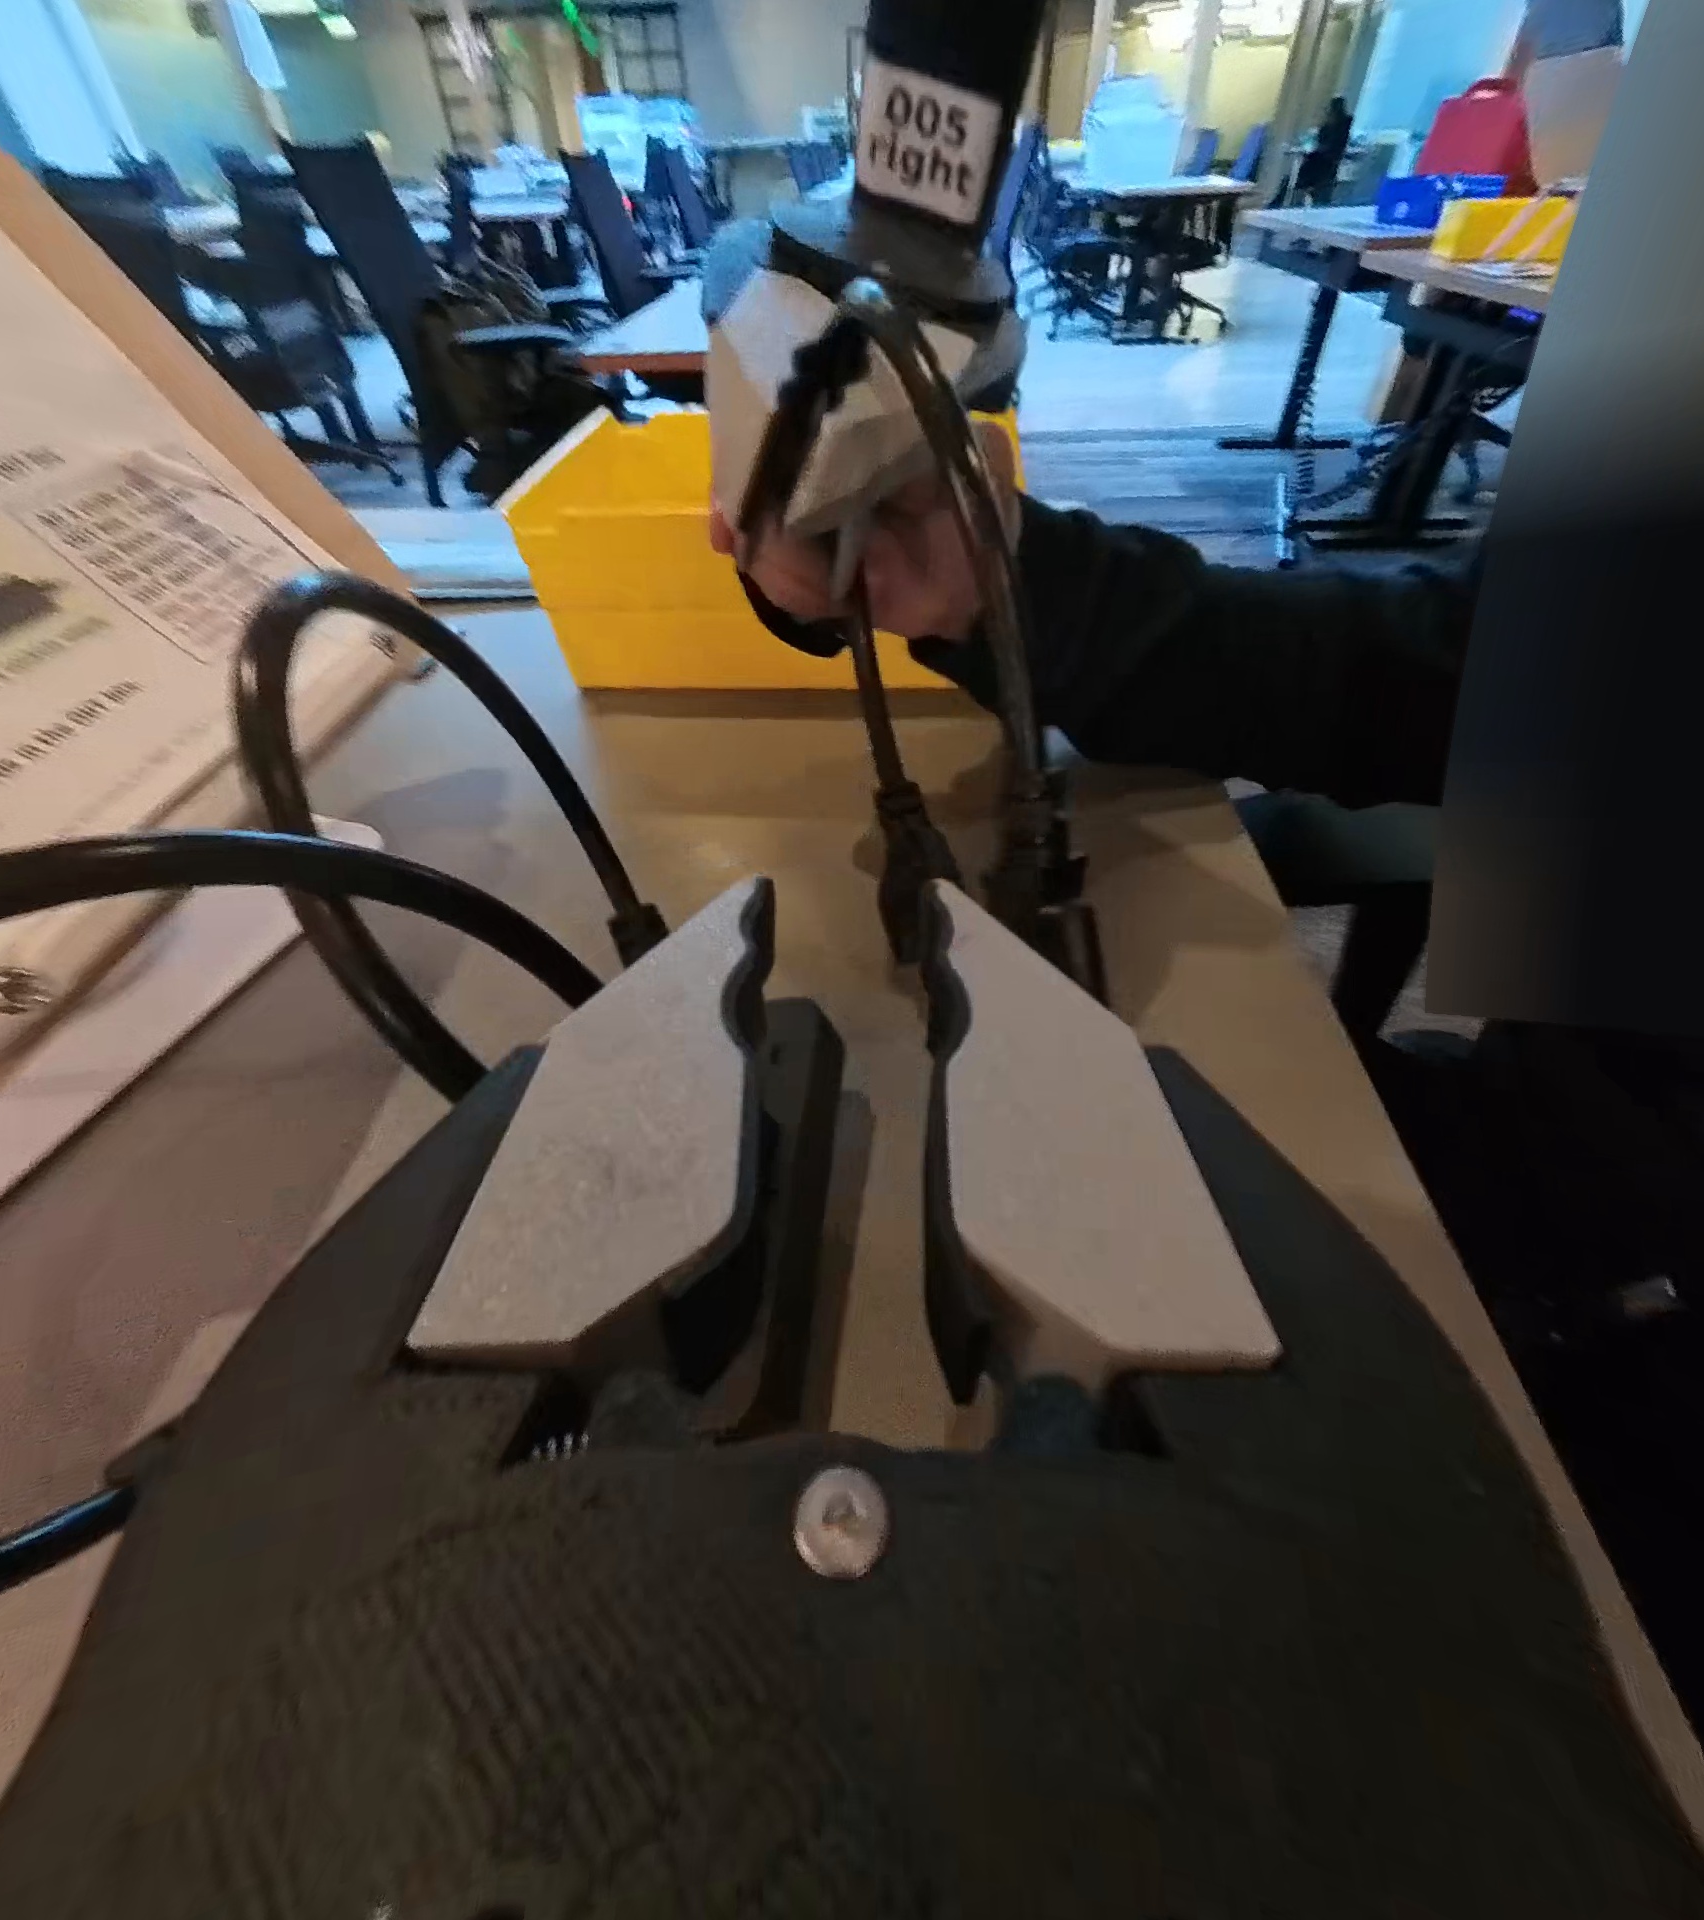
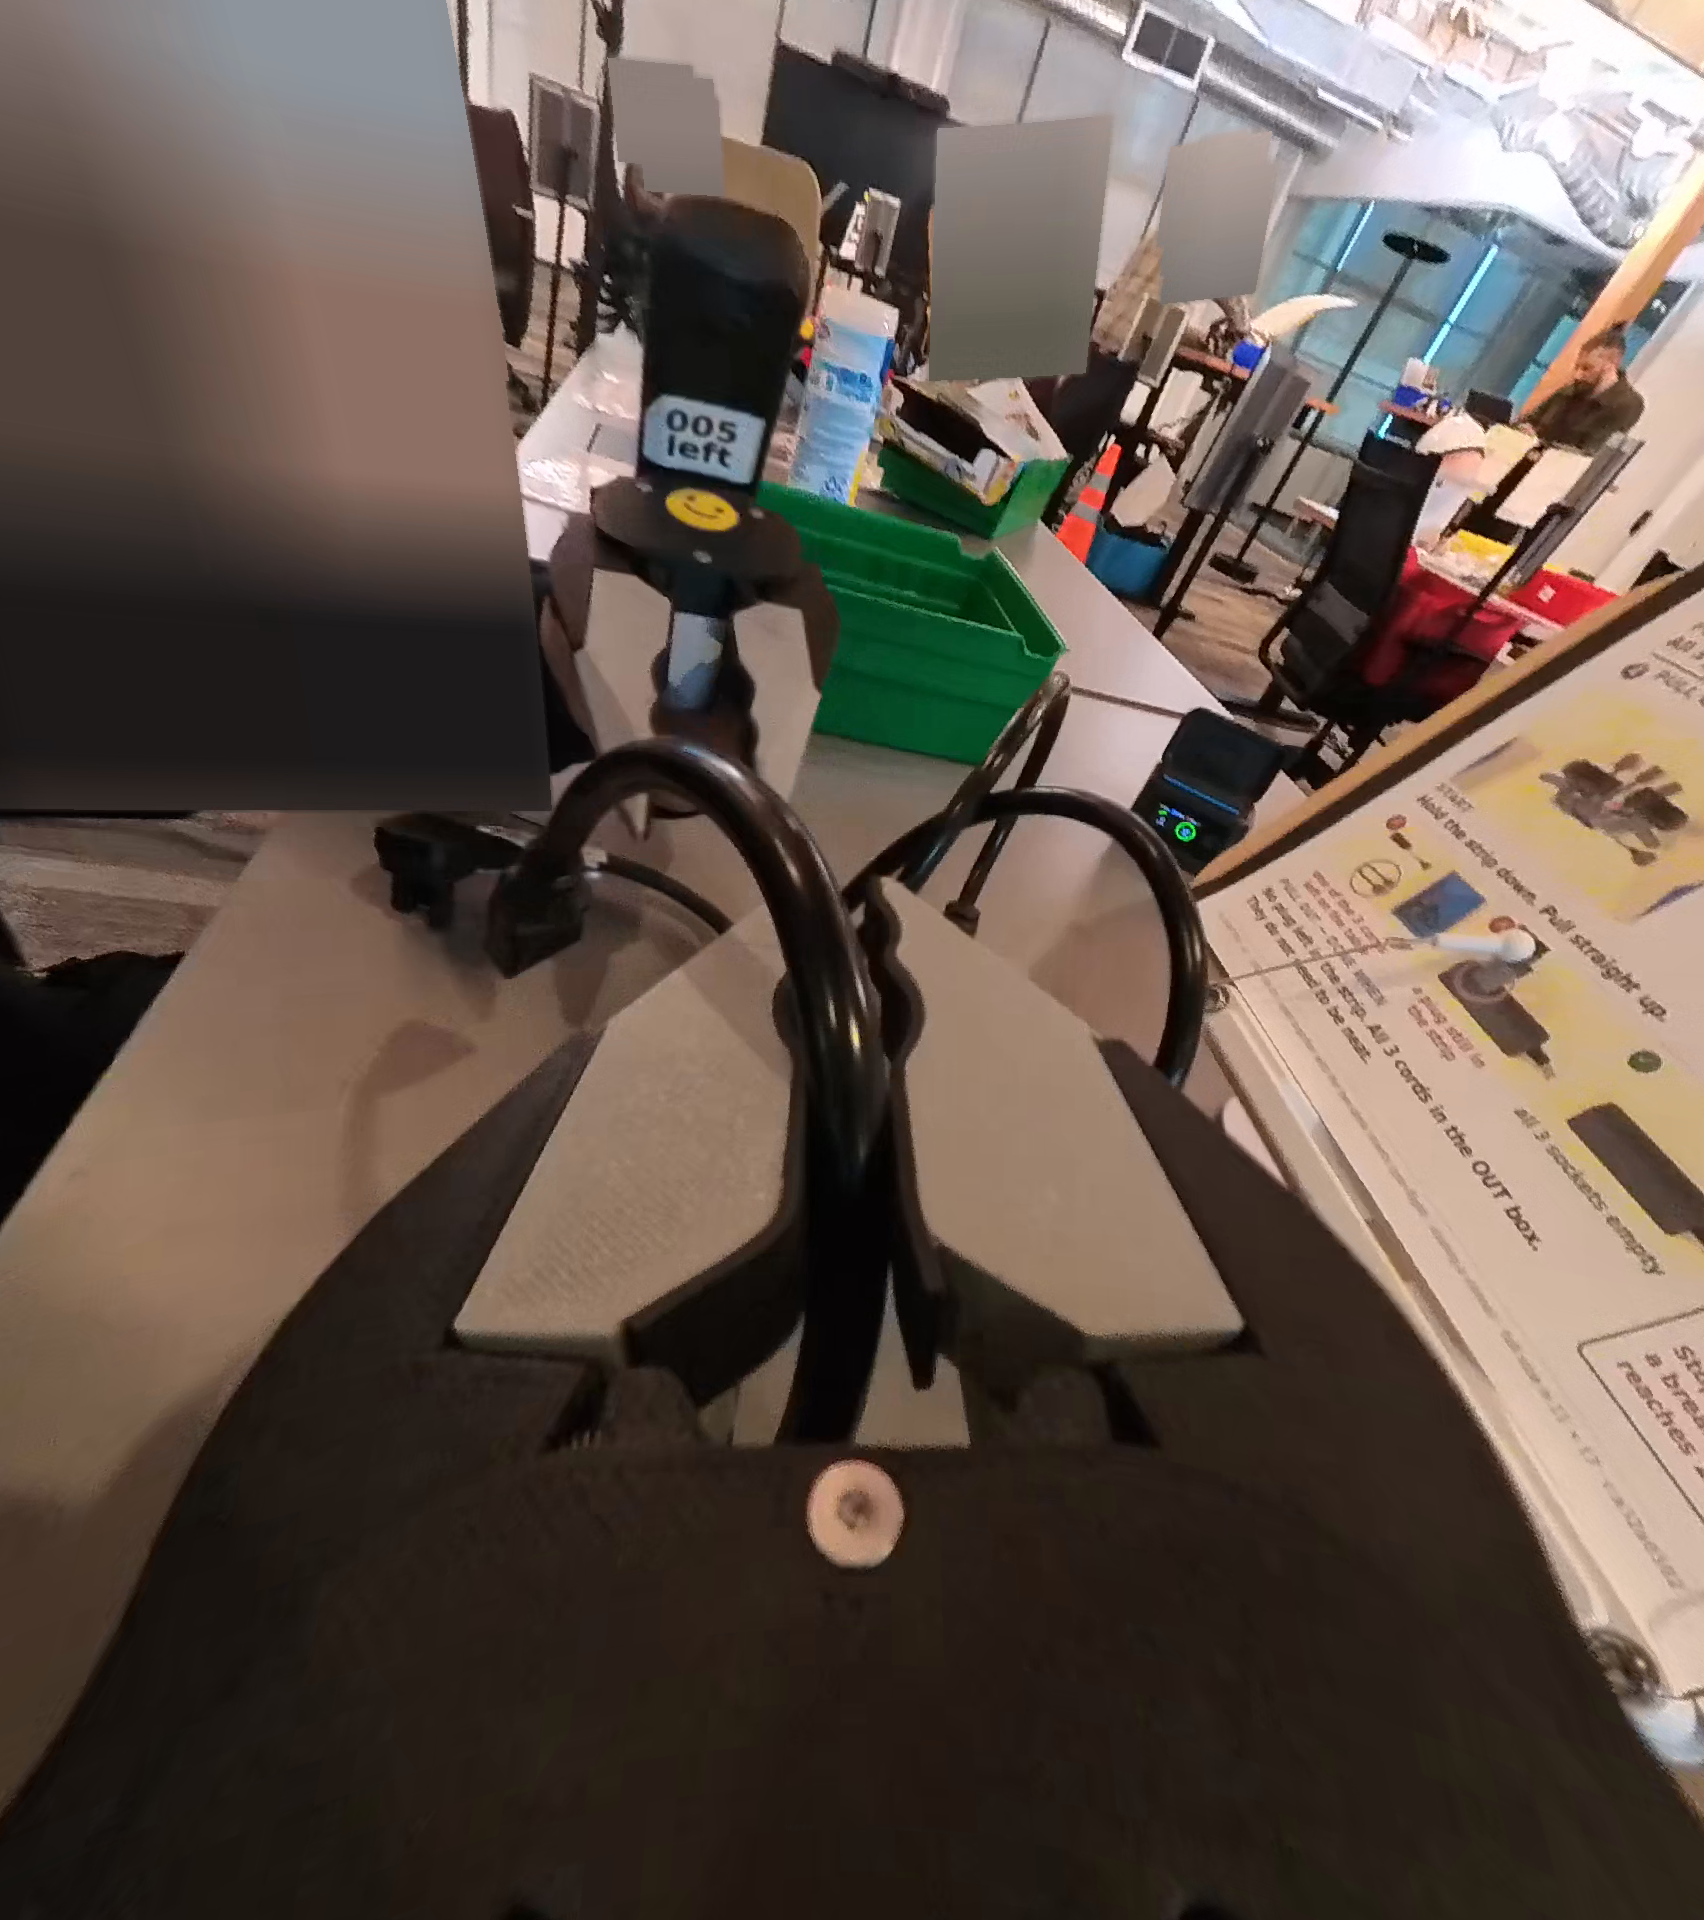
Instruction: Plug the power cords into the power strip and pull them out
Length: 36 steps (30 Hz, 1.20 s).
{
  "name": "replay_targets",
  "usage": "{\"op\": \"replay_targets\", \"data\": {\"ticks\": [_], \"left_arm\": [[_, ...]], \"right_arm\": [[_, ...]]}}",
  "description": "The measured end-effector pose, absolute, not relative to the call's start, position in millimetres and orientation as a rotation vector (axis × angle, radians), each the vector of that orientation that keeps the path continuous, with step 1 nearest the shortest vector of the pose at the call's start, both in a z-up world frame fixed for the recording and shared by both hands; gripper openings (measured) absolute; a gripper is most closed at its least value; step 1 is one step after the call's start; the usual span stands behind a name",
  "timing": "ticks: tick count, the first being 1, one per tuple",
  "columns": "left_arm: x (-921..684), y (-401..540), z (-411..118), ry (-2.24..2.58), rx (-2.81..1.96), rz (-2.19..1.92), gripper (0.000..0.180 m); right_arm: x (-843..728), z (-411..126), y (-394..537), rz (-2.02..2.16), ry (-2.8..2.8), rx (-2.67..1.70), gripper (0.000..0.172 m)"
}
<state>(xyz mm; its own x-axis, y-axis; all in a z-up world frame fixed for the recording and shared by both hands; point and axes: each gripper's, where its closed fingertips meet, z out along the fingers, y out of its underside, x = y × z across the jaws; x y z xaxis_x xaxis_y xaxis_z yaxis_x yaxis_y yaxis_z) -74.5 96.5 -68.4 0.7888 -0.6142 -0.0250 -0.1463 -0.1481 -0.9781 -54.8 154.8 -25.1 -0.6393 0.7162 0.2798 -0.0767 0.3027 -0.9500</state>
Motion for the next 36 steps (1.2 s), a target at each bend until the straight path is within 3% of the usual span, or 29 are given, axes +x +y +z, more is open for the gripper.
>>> {"op": "replay_targets", "data": {"ticks": [6,16,23,26,36], "left_arm": [[-66,98,-109,0.715,-1.857,-0.414,0.021],[-52,94,-118,0.736,-1.881,-0.551,0.021],[-48,91,-115,0.747,-1.853,-0.599,0.027],[-50,95,-119,0.728,-1.871,-0.588,0.04],[-72,118,-136,0.629,-1.963,-0.367,0.024]], "right_arm": [[-61,-34,159,1.353,-1.873,-0.607,0.003],[-71,-36,169,1.329,-1.826,-0.684,0.004],[-73,-42,170,1.314,-1.848,-0.71,0.004],[-77,-45,177,1.294,-1.844,-0.757,0.003],[-73,-44,159,1.43,-1.871,-0.731,0.003]]}}
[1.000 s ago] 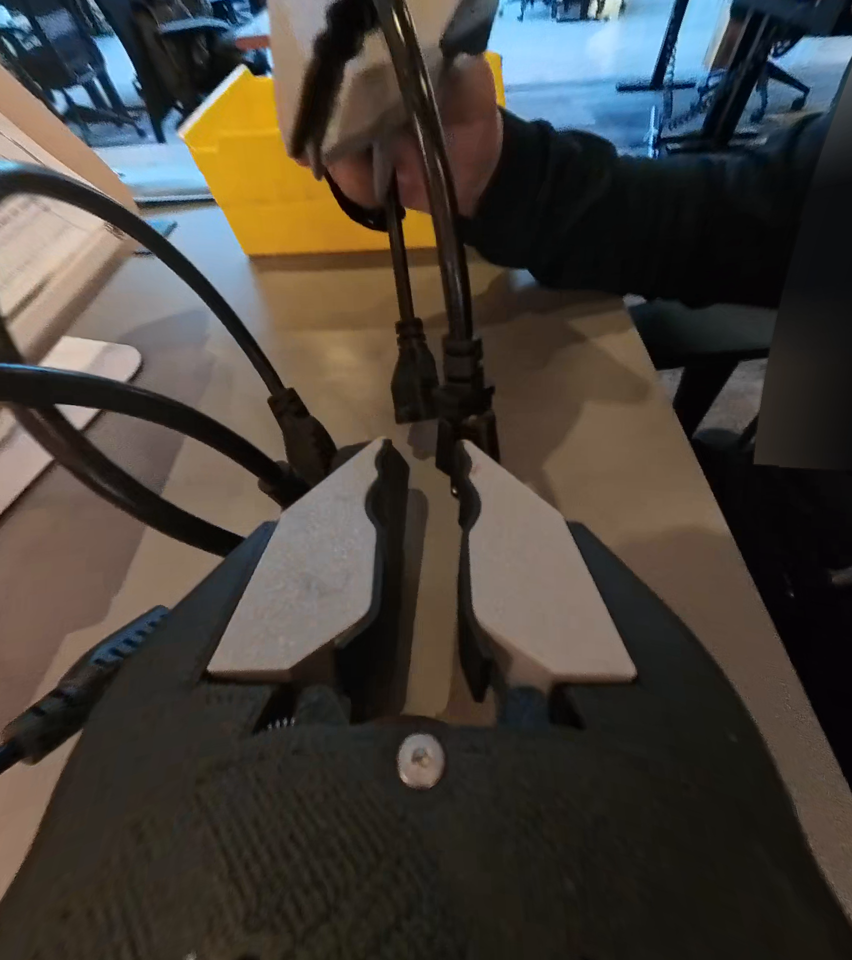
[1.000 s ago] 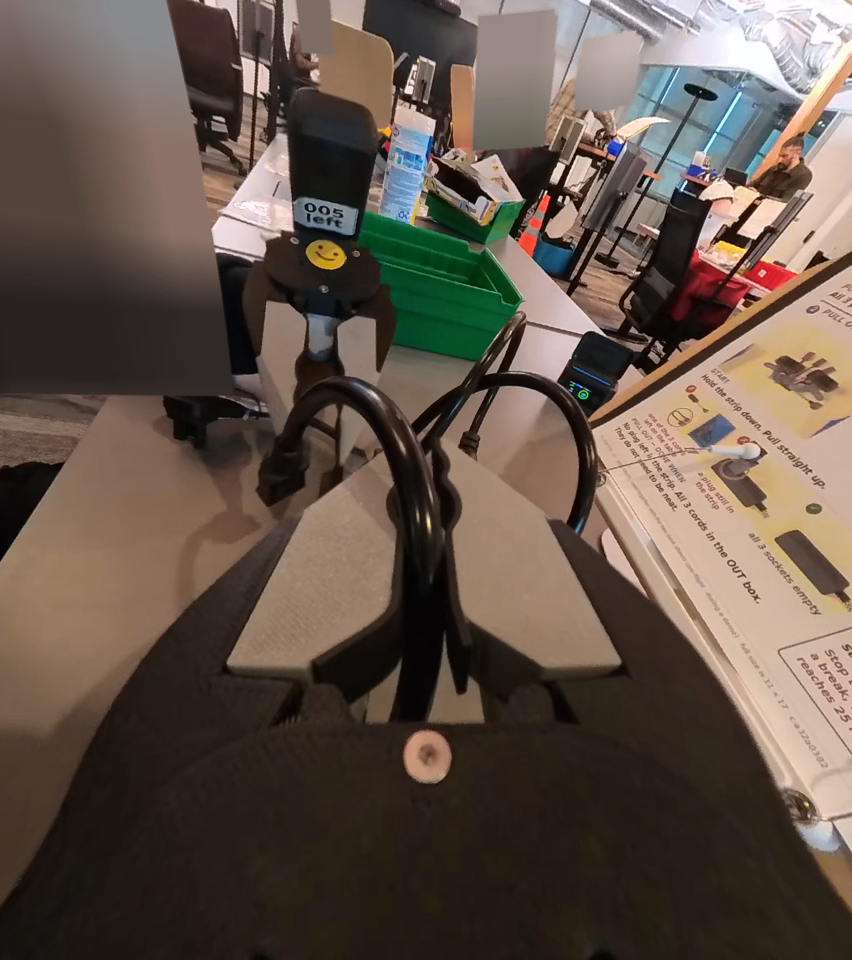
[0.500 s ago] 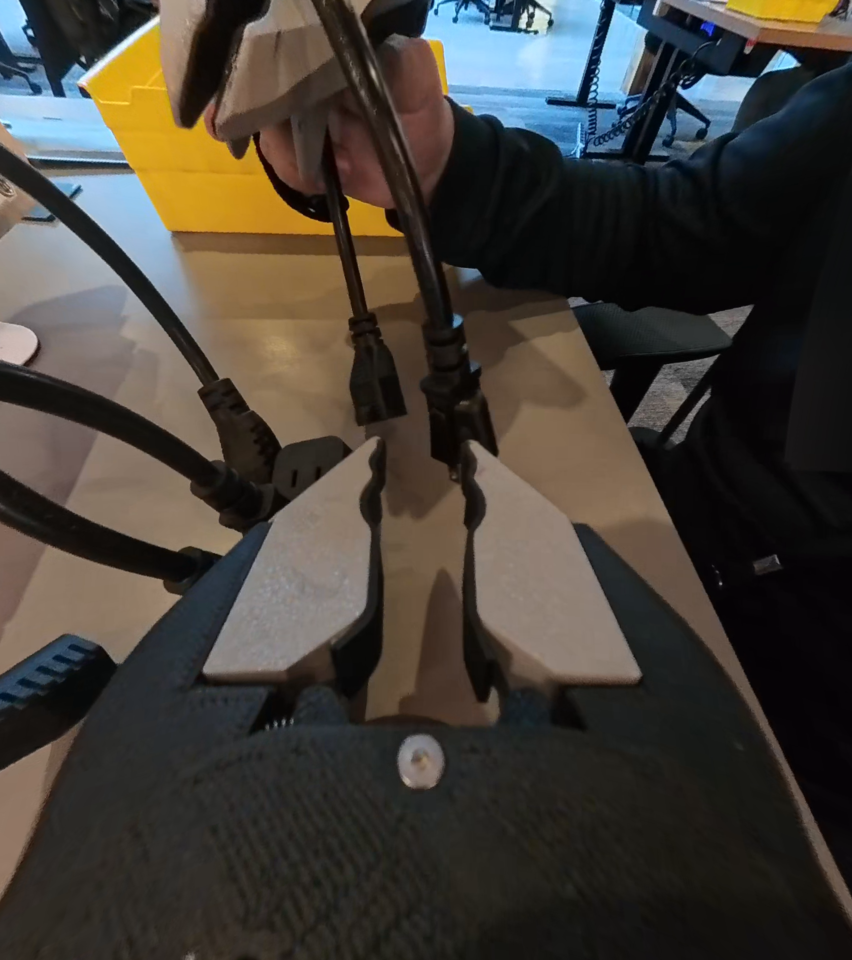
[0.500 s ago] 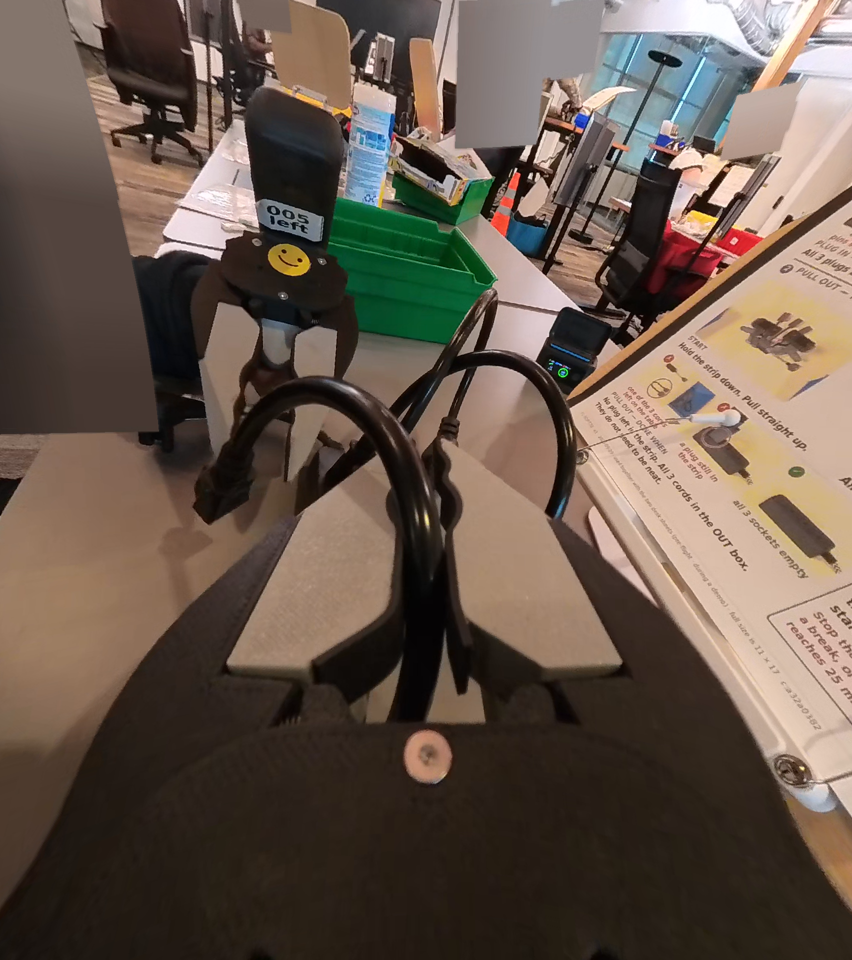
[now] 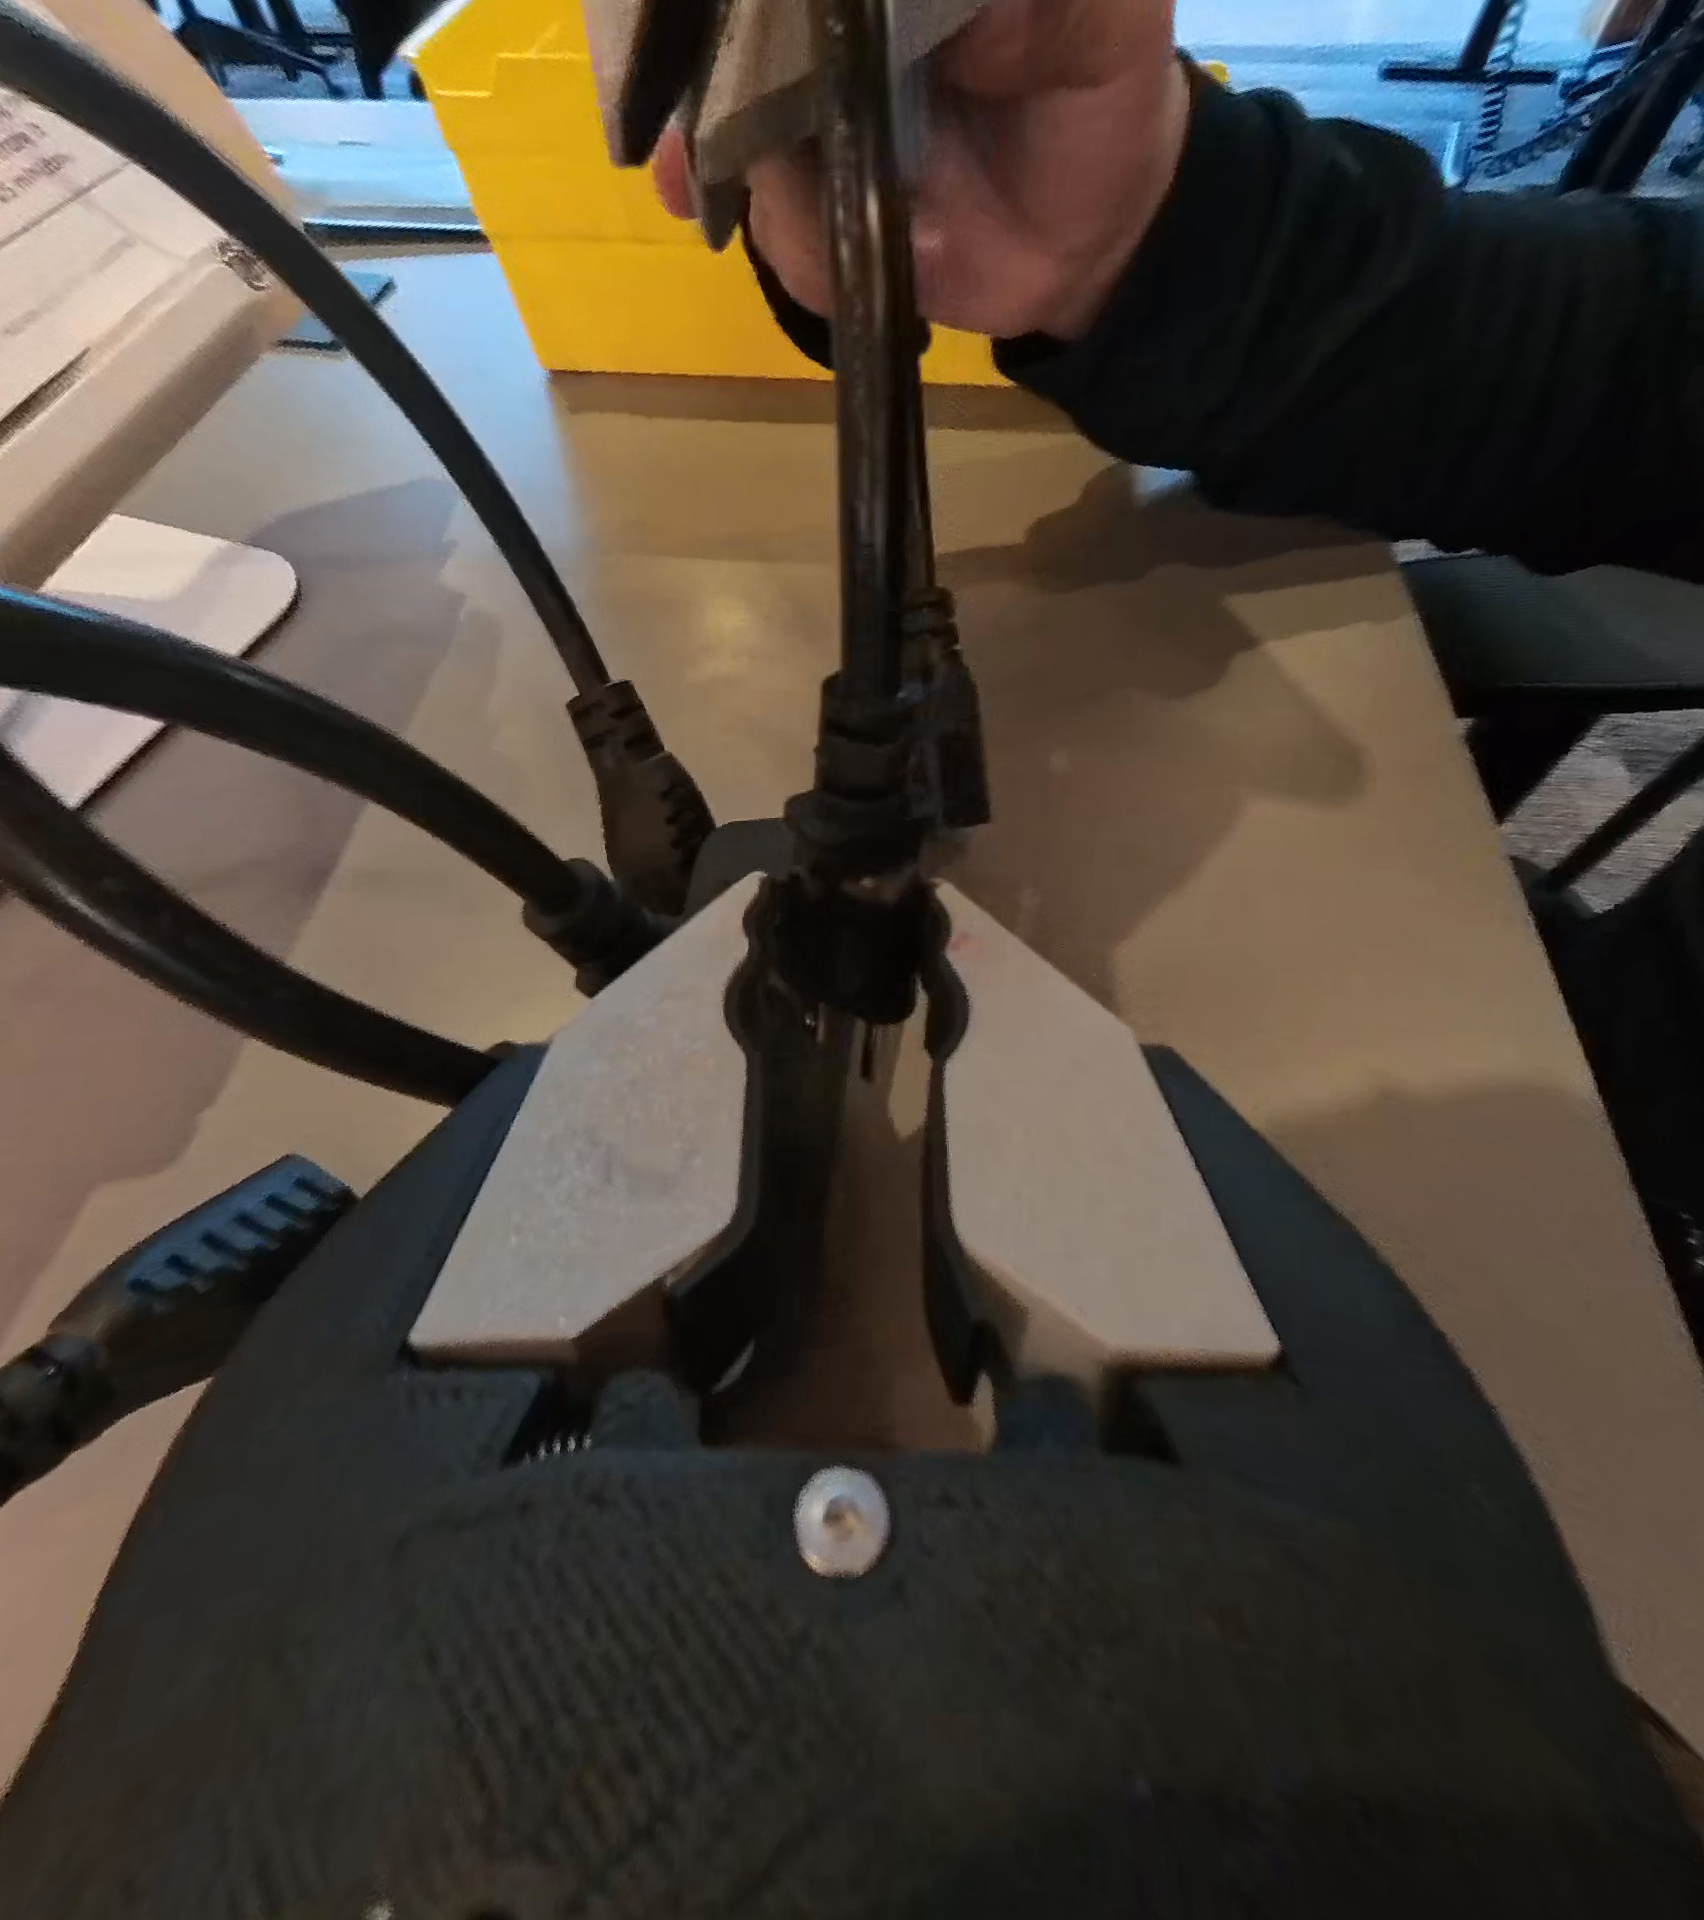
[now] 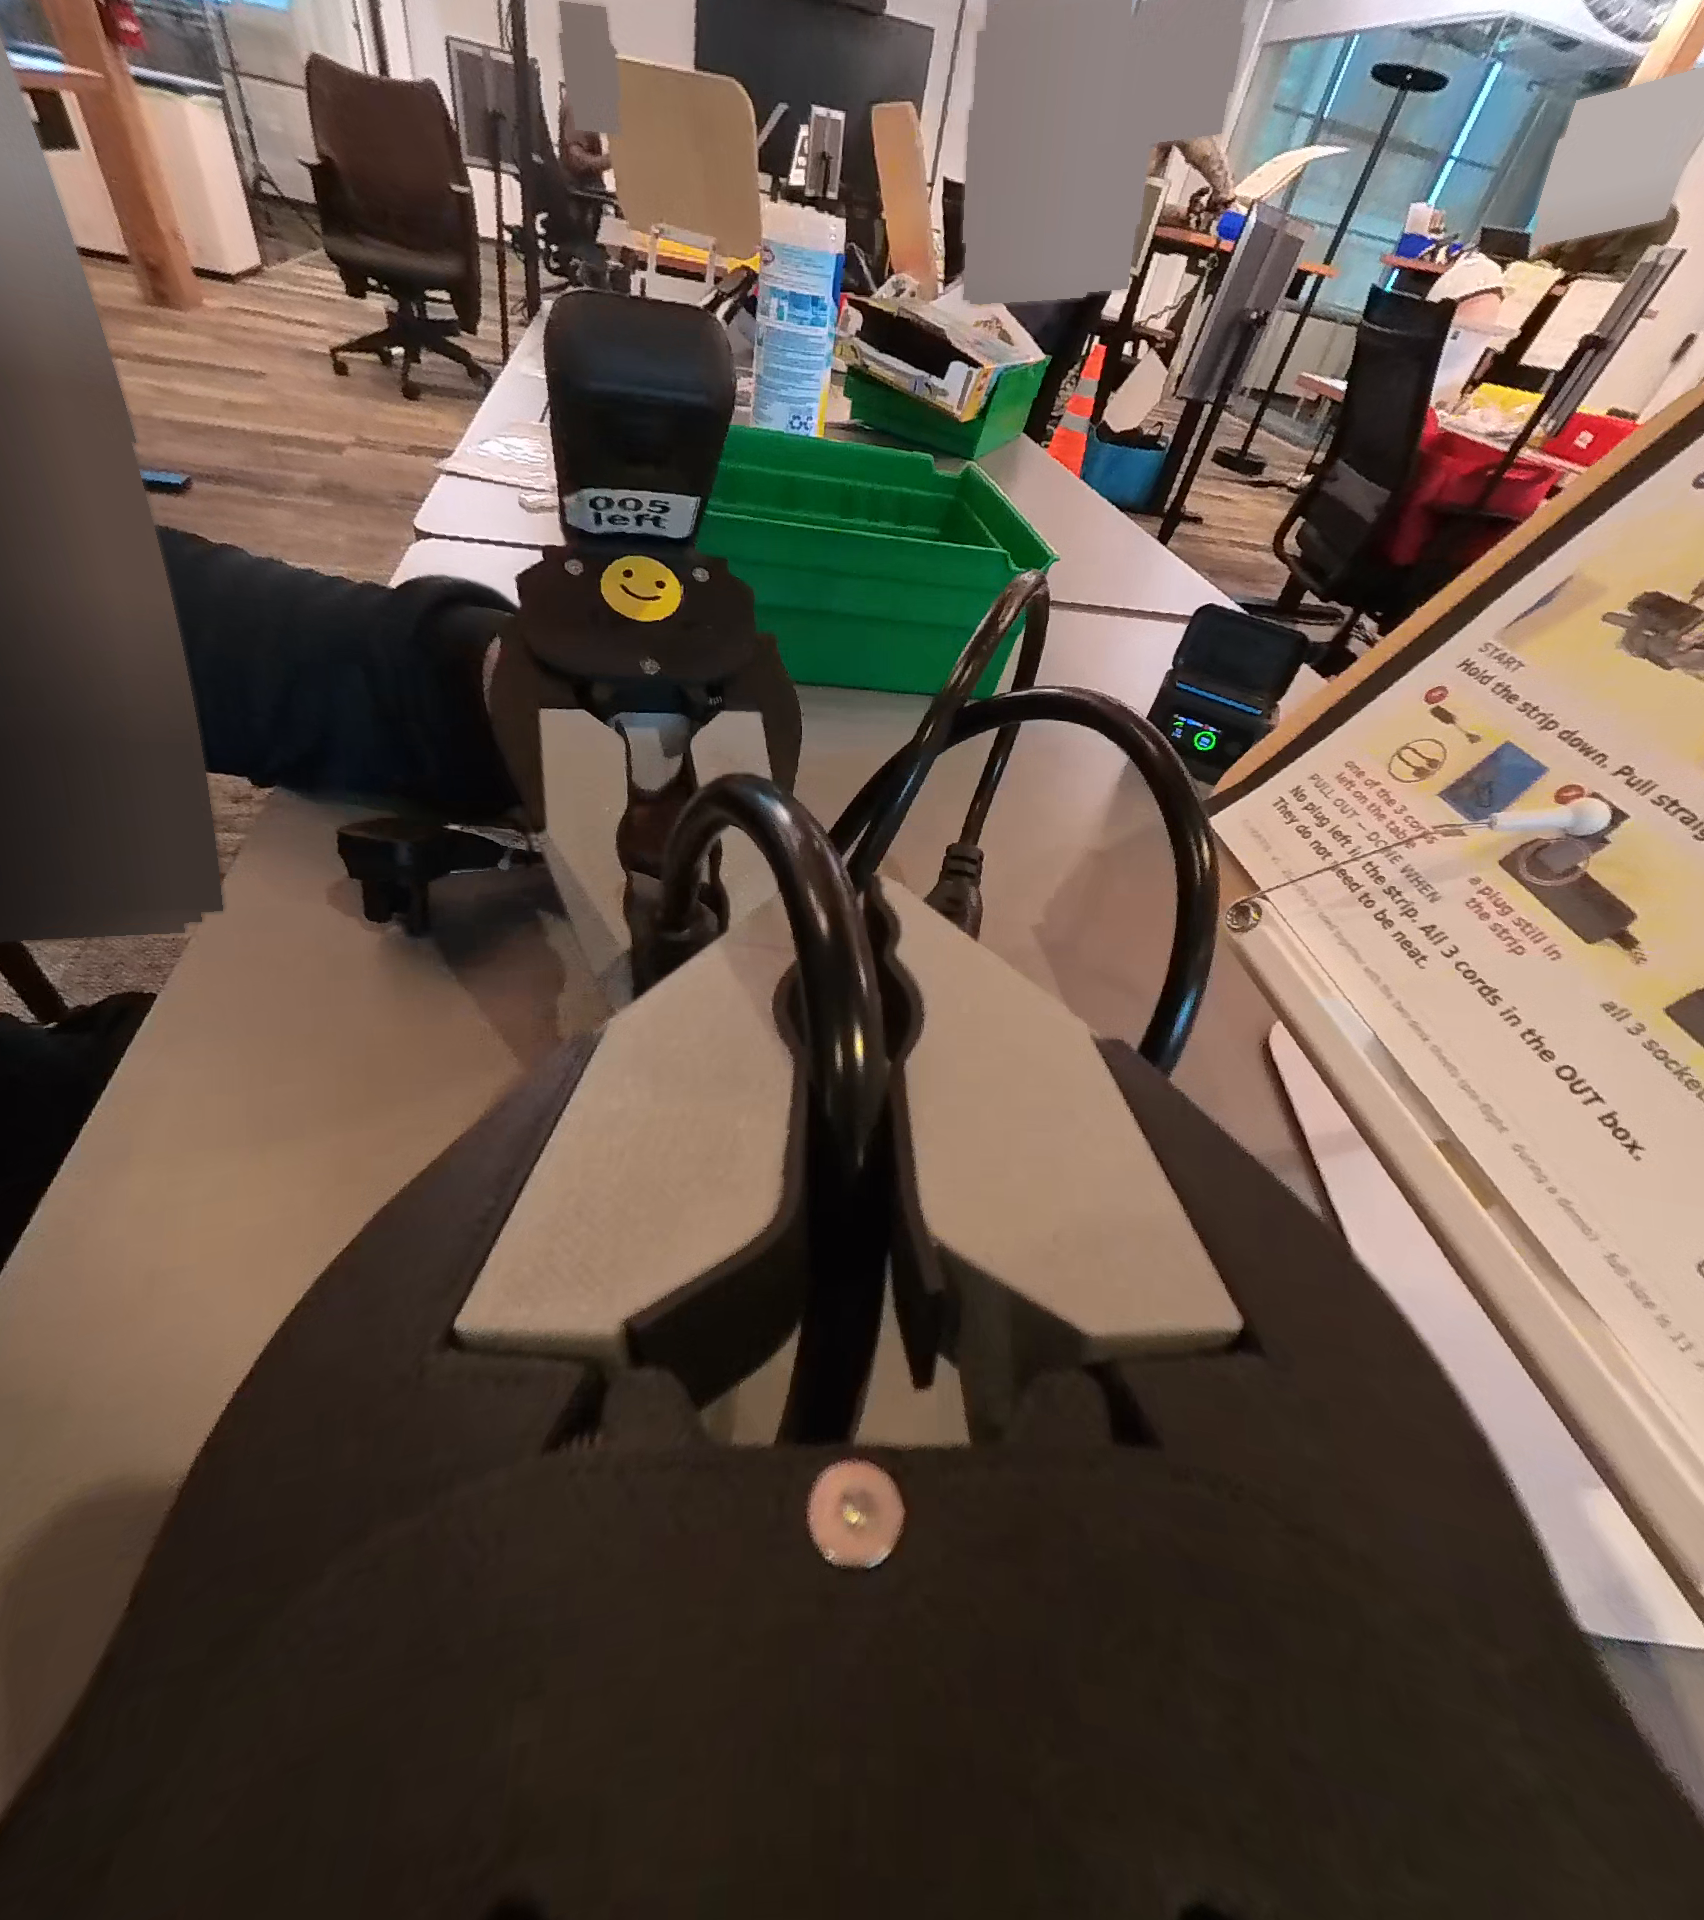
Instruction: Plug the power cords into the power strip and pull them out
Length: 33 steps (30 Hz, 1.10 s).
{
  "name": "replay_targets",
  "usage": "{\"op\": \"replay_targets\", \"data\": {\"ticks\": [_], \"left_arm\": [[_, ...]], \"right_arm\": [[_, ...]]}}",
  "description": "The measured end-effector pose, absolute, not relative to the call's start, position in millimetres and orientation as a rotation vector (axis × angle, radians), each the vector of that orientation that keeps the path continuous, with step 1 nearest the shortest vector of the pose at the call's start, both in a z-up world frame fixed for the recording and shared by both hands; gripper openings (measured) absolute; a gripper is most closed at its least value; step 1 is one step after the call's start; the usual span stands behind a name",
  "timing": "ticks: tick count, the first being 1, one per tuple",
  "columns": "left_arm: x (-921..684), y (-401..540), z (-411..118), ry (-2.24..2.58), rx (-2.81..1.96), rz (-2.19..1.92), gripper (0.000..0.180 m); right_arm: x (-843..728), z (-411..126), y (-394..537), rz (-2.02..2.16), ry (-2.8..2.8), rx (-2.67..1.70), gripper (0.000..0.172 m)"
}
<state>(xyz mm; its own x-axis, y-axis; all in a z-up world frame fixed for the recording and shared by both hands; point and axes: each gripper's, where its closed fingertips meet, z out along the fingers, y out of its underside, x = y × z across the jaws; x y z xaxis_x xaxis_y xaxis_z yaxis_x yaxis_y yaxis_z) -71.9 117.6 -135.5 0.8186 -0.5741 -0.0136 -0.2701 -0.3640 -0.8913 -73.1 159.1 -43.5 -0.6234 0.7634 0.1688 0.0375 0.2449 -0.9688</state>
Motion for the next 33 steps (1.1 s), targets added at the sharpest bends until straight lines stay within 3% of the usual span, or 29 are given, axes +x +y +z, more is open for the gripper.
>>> {"op": "replay_targets", "data": {"ticks": [4,6,11,13,17,20,23,24,27,31,33], "left_arm": [[-76,119,-127,0.586,-1.937,-0.362,0.024],[-77,119,-122,0.546,-1.926,-0.393,0.024],[-73,117,-109,0.505,-1.872,-0.499,0.024],[-71,116,-113,0.523,-1.884,-0.499,0.024],[-67,117,-117,0.547,-1.898,-0.466,0.024],[-70,117,-113,0.529,-1.885,-0.449,0.024],[-76,117,-114,0.514,-1.886,-0.44,0.024],[-77,118,-114,0.51,-1.885,-0.442,0.024],[-80,119,-113,0.498,-1.877,-0.427,0.023],[-78,119,-108,0.505,-1.833,-0.444,0.023],[-78,119,-106,0.494,-1.822,-0.461,0.023]], "right_arm": [[-74,-47,174,1.386,-1.878,-0.801,0.007],[-70,-46,190,1.341,-1.89,-0.89,0.03],[-22,-11,179,1.63,-1.837,-0.707,0.047],[-1,-12,155,1.813,-1.9,-0.584,0.069],[2,-22,139,1.781,-2.004,-0.548,0.07],[3,8,151,1.799,-1.756,-0.466,0.072],[12,29,163,1.949,-1.624,-0.494,0.028],[16,28,161,1.986,-1.668,-0.5,0.025],[32,12,132,2.064,-1.907,-0.484,0.059],[7,-52,99,1.724,-2.247,-0.588,0.062],[-28,-77,107,1.461,-2.241,-0.72,0.052]]}}
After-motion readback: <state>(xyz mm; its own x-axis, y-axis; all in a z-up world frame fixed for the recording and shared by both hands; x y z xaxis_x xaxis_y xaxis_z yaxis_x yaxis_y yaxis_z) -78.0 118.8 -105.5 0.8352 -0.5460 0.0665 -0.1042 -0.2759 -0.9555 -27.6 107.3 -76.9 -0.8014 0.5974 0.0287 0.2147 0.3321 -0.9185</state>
